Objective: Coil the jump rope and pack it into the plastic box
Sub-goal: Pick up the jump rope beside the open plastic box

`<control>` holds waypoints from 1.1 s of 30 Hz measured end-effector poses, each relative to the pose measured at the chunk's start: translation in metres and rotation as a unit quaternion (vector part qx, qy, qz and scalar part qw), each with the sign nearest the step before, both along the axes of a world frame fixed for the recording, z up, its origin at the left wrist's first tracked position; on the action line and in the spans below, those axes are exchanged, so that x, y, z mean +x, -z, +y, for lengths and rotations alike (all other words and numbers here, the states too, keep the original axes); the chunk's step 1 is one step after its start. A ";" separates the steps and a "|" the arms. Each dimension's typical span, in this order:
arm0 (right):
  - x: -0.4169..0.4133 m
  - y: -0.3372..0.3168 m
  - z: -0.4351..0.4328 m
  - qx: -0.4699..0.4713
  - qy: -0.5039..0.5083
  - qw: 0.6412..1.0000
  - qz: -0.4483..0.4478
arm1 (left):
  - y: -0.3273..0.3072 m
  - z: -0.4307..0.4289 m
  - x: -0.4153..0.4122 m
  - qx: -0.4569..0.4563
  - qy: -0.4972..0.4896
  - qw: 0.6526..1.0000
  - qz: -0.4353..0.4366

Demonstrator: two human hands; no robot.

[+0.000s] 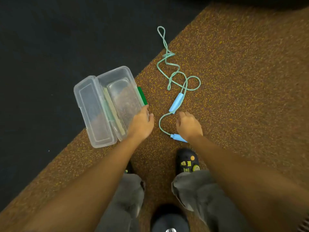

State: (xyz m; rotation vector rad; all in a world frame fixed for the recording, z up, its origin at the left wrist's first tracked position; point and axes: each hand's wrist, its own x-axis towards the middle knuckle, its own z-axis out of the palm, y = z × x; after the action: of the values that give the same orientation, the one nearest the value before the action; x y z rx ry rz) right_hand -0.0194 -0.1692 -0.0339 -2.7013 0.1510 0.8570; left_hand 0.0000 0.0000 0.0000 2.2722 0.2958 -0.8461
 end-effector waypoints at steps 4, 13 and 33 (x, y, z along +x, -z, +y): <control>0.018 0.031 0.005 0.024 0.054 0.998 -0.011 | 0.032 0.003 0.019 -0.003 0.016 0.999 -0.036; 0.012 0.101 -0.007 0.020 0.436 0.896 0.082 | 0.071 -0.004 0.065 -0.036 -0.002 0.996 -0.078; 0.066 0.099 0.005 0.086 0.202 0.970 -0.108 | 0.044 0.019 0.055 -0.052 0.045 0.996 -0.064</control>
State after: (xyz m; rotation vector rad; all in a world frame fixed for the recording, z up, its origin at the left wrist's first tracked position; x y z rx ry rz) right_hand 0.0462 -0.1640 -0.1326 -2.4528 0.5302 0.4296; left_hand 0.0547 0.0193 -0.0443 2.2430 0.0903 -0.7392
